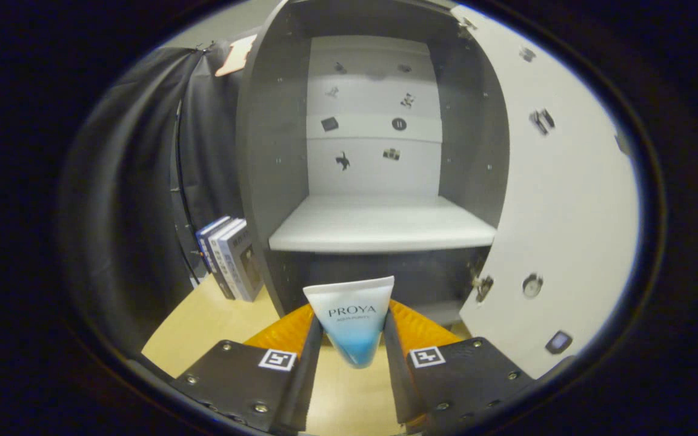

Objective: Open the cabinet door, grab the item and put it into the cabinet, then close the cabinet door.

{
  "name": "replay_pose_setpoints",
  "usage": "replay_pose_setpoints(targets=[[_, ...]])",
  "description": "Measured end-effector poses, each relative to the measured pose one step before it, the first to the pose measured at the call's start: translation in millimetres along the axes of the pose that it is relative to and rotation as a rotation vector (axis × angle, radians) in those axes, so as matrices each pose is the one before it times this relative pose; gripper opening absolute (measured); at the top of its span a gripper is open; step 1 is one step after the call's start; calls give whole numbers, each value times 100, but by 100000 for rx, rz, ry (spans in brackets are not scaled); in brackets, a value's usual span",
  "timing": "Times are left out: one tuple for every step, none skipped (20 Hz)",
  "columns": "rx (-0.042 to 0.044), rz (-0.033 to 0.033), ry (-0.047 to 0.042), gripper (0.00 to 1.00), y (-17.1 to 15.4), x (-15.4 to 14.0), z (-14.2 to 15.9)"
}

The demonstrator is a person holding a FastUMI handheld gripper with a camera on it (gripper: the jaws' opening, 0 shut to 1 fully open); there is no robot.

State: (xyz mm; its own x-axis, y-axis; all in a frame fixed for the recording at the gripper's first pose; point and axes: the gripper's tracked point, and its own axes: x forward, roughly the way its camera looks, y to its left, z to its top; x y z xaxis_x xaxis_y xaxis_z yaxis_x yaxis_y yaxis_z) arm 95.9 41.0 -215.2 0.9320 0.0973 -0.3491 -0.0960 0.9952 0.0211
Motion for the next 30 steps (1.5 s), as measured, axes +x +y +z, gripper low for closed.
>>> replay_pose_setpoints(targets=[[-804,704,-2120,53,97,406,2120],[-328,639,-1857,53,36,525,1890],[18,747,-949,53,138,746,1571],[459,417,-1134,54,14,825,1350],[697,149,-814,54,-60,897,1198],[416,59,-1051,53,-131,905,1045],[506,-186,-1207,53,-256,1046,993],[152,-274,-1076,53,-213,978,846],[-79,-292,-1002,53,-249,987,728],[-615,-810,-569,53,-310,1086,307],[-136,-938,26,53,-414,1023,152],[575,-312,332,53,-88,1060,-86],[239,-360,-666,53,-125,925,8],[-514,-1281,157,53,-480,1108,-215],[-937,-1304,-99,53,-334,643,-181],[-692,-636,-133,53,-30,642,-178],[-127,-279,379,53,27,418,-230],[-25,-134,400,53,50,336,-305],[-144,-345,899,53,43,331,-319],[-444,-397,312,53,1,192,-284],[-379,-380,508,53,30,198,-244],[-25,60,802,53,115,97,-424],[789,-208,-1490,53,-40,-178,234],[662,-519,520,54,-172,206,-196],[1156,-525,-389,53,-193,-142,22],[1266,-790,72,53,-194,112,-10],[986,-373,135,53,-154,-36,-49],[470,-865,84,53,-294,25,30],[-35,-910,-333,53,-229,-42,101],[395,205,142,55,52,-8,5]])
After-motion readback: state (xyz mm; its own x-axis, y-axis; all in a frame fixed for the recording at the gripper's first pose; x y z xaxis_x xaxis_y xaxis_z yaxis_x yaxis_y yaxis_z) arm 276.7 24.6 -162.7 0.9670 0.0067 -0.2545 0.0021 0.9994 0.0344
